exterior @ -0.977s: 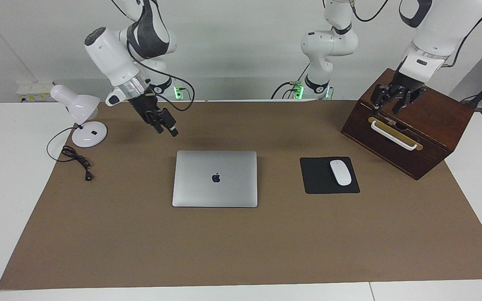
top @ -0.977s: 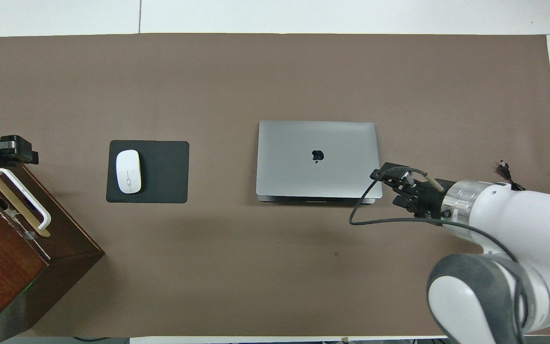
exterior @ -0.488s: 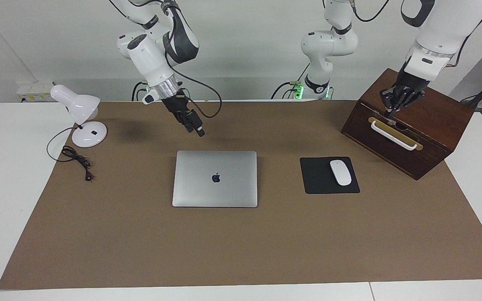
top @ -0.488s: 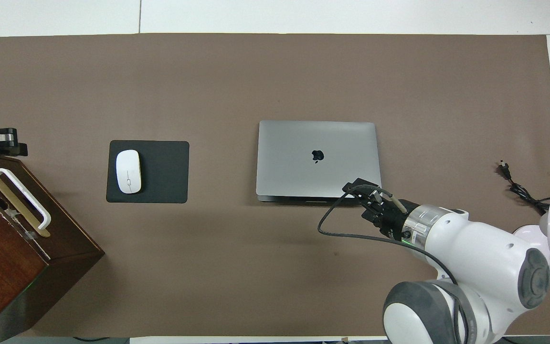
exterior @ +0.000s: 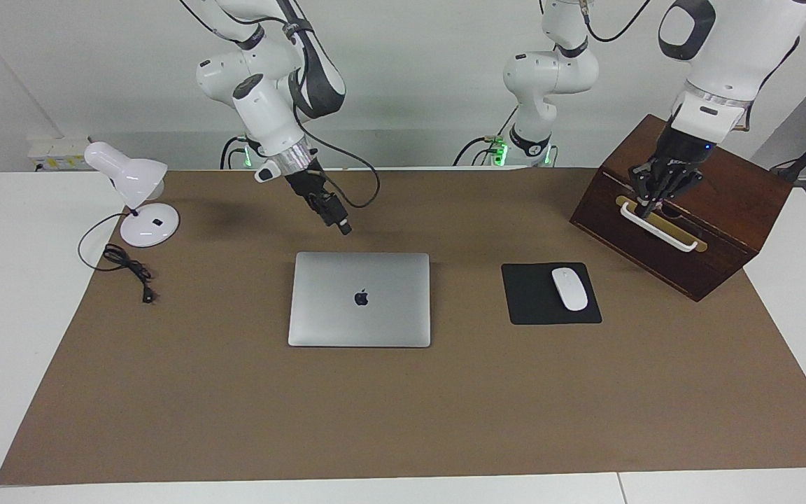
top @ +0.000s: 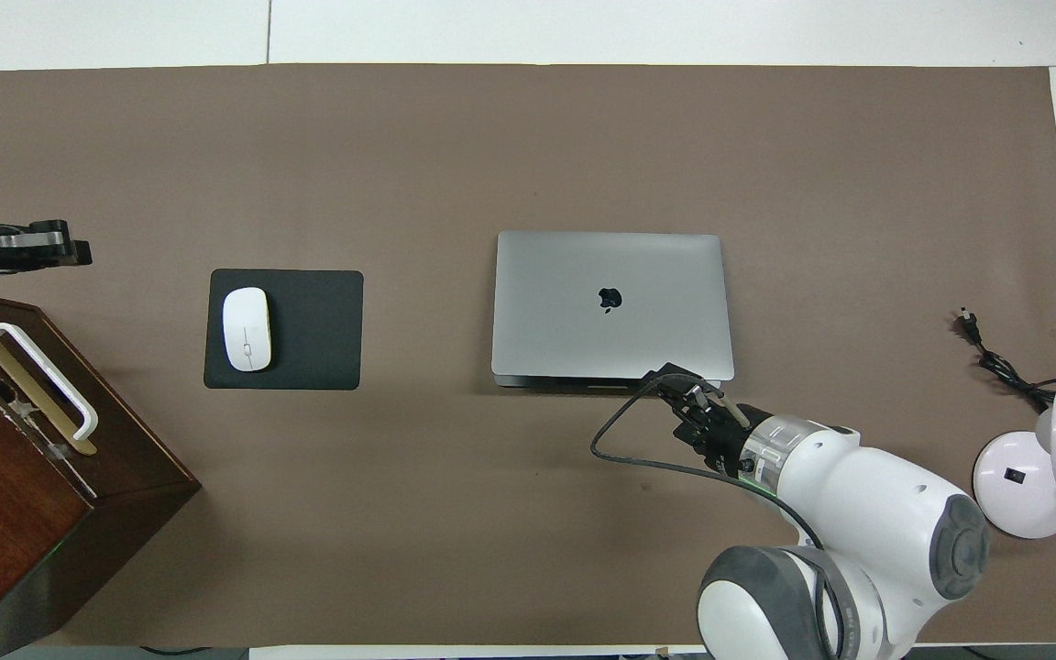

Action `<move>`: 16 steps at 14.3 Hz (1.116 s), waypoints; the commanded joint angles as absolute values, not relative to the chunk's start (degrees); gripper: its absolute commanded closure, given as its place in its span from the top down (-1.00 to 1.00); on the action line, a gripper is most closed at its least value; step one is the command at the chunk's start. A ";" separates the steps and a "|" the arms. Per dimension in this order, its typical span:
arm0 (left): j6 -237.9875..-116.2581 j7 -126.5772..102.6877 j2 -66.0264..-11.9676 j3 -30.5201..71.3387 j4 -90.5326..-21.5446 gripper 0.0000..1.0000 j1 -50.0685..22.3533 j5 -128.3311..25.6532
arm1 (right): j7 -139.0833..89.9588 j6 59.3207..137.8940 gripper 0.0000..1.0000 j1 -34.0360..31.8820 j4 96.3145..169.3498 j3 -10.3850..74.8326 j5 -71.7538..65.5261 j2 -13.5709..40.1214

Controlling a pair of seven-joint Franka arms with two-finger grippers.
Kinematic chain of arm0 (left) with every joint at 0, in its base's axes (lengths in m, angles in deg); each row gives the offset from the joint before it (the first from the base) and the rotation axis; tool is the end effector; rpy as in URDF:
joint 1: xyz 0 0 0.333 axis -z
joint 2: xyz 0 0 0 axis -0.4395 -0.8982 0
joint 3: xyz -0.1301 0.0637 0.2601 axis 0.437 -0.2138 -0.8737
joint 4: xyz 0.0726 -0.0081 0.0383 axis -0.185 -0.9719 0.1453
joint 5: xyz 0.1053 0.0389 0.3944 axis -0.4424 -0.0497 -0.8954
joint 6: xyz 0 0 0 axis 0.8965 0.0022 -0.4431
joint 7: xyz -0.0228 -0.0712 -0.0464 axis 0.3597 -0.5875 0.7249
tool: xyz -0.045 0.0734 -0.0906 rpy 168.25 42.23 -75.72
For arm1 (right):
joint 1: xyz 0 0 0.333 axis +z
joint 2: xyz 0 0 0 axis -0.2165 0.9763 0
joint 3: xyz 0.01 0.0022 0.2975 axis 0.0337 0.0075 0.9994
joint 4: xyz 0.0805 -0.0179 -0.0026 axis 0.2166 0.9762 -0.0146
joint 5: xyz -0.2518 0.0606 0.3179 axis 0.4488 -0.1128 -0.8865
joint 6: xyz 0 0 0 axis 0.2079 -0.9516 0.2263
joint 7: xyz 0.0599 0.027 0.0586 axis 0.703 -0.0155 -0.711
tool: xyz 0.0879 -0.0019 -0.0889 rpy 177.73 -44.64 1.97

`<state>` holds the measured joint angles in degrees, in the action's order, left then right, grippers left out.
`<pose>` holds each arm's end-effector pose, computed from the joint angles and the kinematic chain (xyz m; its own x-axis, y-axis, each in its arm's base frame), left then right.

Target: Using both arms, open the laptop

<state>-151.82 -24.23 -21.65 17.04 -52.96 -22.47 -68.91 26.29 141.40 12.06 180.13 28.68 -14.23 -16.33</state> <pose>0.5674 -0.0430 0.5614 0.9703 0.0516 0.2365 0.0171 -0.9892 0.1456 0.4238 0.1959 0.3215 0.6488 -0.7510 -0.1227 -0.6960 -0.5205 -0.4946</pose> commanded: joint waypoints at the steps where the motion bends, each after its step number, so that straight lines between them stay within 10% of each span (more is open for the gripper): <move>1: -163.33 -26.15 -14.80 16.85 -66.07 -1.00 -20.11 -65.94 | 27.21 143.08 0.84 12.55 180.43 28.63 -15.50 -14.64; 16: -214.75 -27.30 -14.60 16.68 -100.29 -1.00 1.77 -65.67 | 16.05 148.35 0.98 11.41 179.29 28.45 -21.29 -8.40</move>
